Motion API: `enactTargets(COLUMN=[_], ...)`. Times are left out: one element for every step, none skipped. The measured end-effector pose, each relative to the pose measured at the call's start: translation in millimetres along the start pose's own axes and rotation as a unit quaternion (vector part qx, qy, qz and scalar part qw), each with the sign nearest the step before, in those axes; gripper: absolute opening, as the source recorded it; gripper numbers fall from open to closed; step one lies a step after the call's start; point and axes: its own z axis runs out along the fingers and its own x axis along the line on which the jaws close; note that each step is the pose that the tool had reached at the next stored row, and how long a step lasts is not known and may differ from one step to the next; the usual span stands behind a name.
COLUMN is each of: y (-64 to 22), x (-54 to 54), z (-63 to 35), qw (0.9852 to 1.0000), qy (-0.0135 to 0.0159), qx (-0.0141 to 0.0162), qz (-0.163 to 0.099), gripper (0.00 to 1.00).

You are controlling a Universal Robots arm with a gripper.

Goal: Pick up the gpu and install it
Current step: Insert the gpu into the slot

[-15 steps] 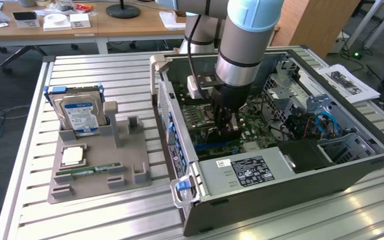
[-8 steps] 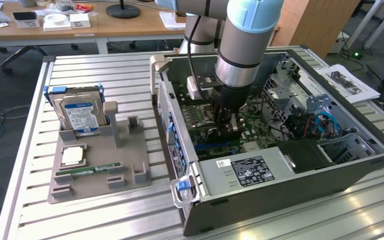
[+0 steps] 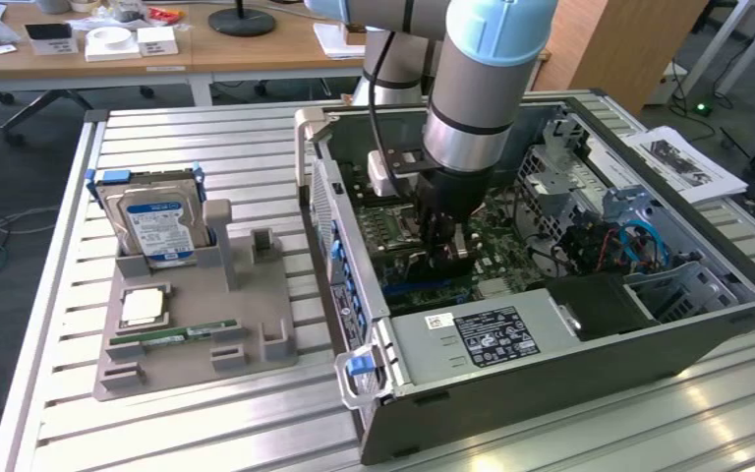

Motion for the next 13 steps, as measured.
enactTargets(y=[0.0,0.0,0.0,0.0,0.0,0.0,0.1,0.1,0.0,0.0,0.0,0.0,0.0], x=[0.0,0.0,0.0,0.0,0.0,0.0,0.0,0.0,0.0,0.0,0.0,0.0,0.0], z=[0.0,0.0,0.1,0.3,0.5,0.7,0.8,0.8,0.8,0.9,0.9,0.9,1.0], qw=[1.0,1.0,1.0,1.0,1.0,1.0,1.0,1.0,1.0,1.0,1.0,1.0,1.0], qy=[0.0,0.0001,0.0001,0.0001,0.0001,0.0001,0.0001,0.0001,0.0001,0.0,0.0,0.0,0.0], qx=[0.0,0.0,0.0,0.0,0.0001,0.0002,0.0003,0.0003,0.0003,0.0004,0.0003,0.0003,0.0004], qz=[0.0,0.0,0.0,0.0,0.0,0.0,0.0,0.0,0.0,0.0,0.0,0.0,-0.001], gripper=[0.27,0.27,0.27,0.27,0.27,0.27,0.27,0.27,0.27,0.27,0.27,0.27,0.27])
